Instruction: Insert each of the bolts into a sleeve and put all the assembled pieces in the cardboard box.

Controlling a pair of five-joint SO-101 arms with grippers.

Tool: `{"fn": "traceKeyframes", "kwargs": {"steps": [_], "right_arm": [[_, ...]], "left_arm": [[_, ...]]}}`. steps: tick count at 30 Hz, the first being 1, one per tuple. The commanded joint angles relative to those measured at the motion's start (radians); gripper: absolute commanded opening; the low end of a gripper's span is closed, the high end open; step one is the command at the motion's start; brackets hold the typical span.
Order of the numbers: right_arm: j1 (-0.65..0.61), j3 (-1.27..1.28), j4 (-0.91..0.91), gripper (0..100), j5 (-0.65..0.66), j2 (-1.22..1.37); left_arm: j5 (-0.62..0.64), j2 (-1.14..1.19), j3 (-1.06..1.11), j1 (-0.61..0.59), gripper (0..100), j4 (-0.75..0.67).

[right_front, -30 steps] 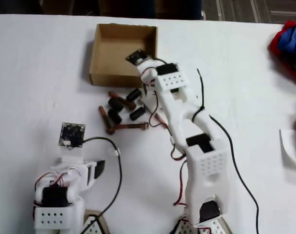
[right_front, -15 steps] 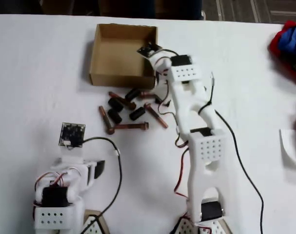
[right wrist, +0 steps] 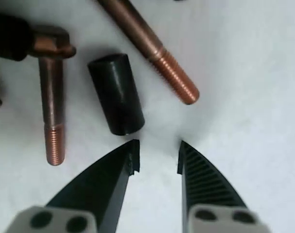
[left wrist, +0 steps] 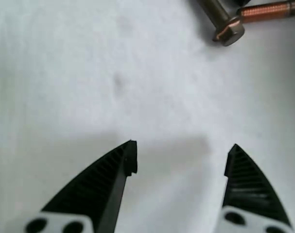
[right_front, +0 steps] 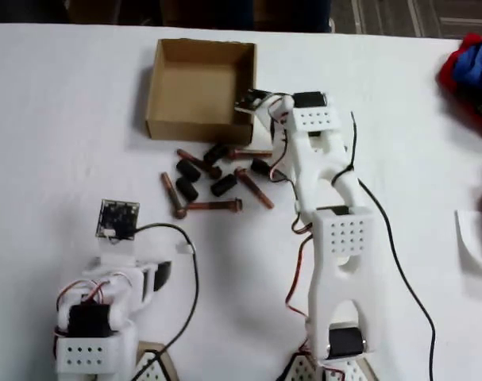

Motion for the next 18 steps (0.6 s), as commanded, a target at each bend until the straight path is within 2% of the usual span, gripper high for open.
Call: {"fn": "traceKeyframes", "kwargs": {"steps": [1,7,11,15,18], "right_arm": [[-0.013,-0.068,0.024,12.8,0.008,-0.022],[-0.002,-0.189,0.142,13.0,0.008,-0.087],[-0.028,-0.192,0.147,13.8,0.005,-0.074],[-0.065,-0.203,0.143,24.3,-0.057,-0.013],[-0.104,-0.203,0.12,25.5,-0.077,0.025]], "left_arm": [[0.009,0.003,0.015,0.012,31,-0.008],[0.009,0.003,0.015,0.012,31,-0.008],[0.009,0.003,0.015,0.012,31,-0.008],[0.009,0.003,0.015,0.012,31,-0.008],[0.009,0.003,0.015,0.012,31,-0.008]]}}
